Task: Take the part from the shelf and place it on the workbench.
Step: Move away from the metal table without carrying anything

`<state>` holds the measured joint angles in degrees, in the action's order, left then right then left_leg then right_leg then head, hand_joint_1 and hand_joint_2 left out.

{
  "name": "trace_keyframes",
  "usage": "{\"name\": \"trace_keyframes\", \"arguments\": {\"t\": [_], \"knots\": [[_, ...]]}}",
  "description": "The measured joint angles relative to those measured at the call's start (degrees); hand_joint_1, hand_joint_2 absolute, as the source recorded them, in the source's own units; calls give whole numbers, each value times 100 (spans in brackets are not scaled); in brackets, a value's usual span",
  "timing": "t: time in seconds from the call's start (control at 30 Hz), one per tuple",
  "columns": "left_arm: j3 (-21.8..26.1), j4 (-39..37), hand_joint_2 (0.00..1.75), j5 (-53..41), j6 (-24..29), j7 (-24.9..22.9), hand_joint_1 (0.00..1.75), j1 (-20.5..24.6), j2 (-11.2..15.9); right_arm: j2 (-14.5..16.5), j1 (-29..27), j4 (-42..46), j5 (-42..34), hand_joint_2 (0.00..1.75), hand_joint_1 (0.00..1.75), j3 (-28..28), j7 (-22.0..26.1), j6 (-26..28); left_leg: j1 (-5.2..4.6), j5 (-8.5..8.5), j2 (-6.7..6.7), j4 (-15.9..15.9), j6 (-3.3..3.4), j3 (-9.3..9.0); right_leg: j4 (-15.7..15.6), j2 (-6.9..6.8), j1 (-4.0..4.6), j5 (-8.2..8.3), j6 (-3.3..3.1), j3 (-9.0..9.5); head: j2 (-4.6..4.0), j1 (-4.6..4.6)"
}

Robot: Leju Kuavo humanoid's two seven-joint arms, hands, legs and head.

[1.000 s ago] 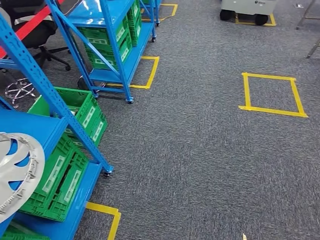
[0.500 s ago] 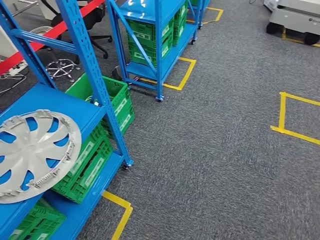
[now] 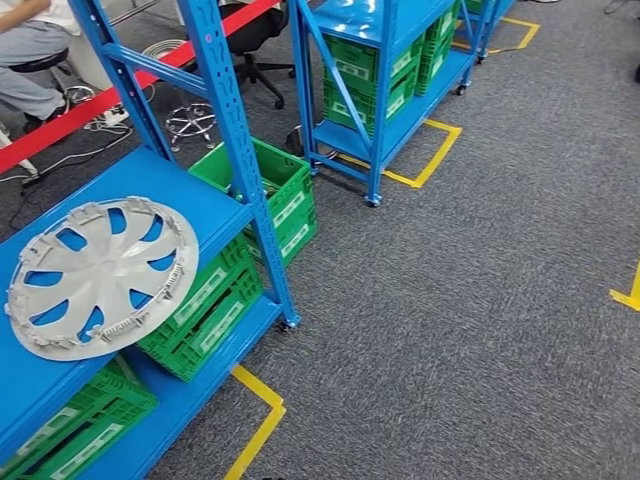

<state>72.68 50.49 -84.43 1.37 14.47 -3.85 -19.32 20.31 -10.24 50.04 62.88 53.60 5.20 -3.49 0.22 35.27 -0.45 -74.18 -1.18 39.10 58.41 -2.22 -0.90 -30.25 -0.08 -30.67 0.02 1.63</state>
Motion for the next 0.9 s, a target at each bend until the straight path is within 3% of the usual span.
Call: {"name": "trace_keyframes", "arguments": {"t": [0.07,0.13,0.2,0.27,0.33,0.4,0.47,0.5,0.53,0.57,0.63,0.7,0.77,0.83,0.9], "knots": [[3,-2,0,0,-2,0,0,-7,1,0,9,-3,33,0,0,2,7,-8,-14,-399,90,556,49,-260,0,-142,15,-36,4,49,0,1],[3,-3,0,-1,-2,1,0,1,5,3,17,-7,75,0,0,3,21,-14,-72,-680,350,1271,124,-609,3,-264,42,-88,35,90,1,1],[2,-4,0,-4,-2,2,0,10,7,5,21,-15,125,0,0,4,43,-17,-127,-693,478,1551,179,-730,-5,-388,62,-131,85,112,1,3],[5,-4,0,-14,-2,2,0,-5,1,4,39,-26,183,0,0,5,71,-19,-120,-710,353,1608,228,-745,-19,-464,57,-162,140,164,1,4],[9,-5,0,-25,-2,1,0,-16,-7,2,53,-32,231,0,0,13,98,-15,-81,-749,221,1664,284,-781,170,-216,37,-298,194,112,1,-21],[9,-13,0,-33,-2,1,0,-3,-12,-1,50,-42,277,0,0,45,113,-12,-57,-761,90,1682,315,-792,809,115,23,-607,229,-213,1,-53],[9,-24,0,-39,-2,1,0,5,-13,-3,47,-59,327,0,0,90,121,-10,-55,-754,-61,1680,323,-796,1484,199,20,-812,251,-603,1,-57],[10,-30,0,-40,-2,0,0,4,-13,-4,47,-67,351,0,0,109,130,-9,-54,-749,-143,1679,321,-805,1583,208,19,-758,257,-699,1,-56],[10,-36,0,-40,-2,0,0,4,-13,-4,49,-74,376,0,0,125,141,-7,-49,-741,-226,1677,311,-821,1443,219,16,-586,262,-676,1,-56],[11,-43,0,-41,-2,0,0,5,-13,-4,51,-80,398,0,0,139,151,-4,-41,-729,-313,1672,293,-842,1103,265,7,-335,267,-552,1,-57],[11,-52,0,-42,-2,-1,0,11,-12,-4,64,-97,437,0,0,172,172,1,-34,-691,-467,1642,236,-859,376,525,-33,-6,269,-238,1,-62],[12,-56,0,-43,0,-1,0,14,-8,-4,86,-119,481,0,0,211,191,4,-30,-678,-596,1616,171,-828,71,702,-46,28,230,-75,1,-67],[15,-62,0,-49,1,-2,0,3,-1,-1,109,-134,528,0,0,245,202,6,-15,-685,-703,1611,120,-795,48,600,-37,24,158,-40,1,-69],[20,-69,0,-56,2,-2,0,1,2,3,127,-142,563,0,0,264,213,7,-21,-579,-516,1449,72,-718,32,459,-46,26,88,-20,1,-41],[20,-78,0,-58,1,-2,0,21,2,4,134,-155,585,0,0,286,228,10,-28,-267,-163,857,24,-434,23,292,-37,8,32,-1,1,-5]]}}
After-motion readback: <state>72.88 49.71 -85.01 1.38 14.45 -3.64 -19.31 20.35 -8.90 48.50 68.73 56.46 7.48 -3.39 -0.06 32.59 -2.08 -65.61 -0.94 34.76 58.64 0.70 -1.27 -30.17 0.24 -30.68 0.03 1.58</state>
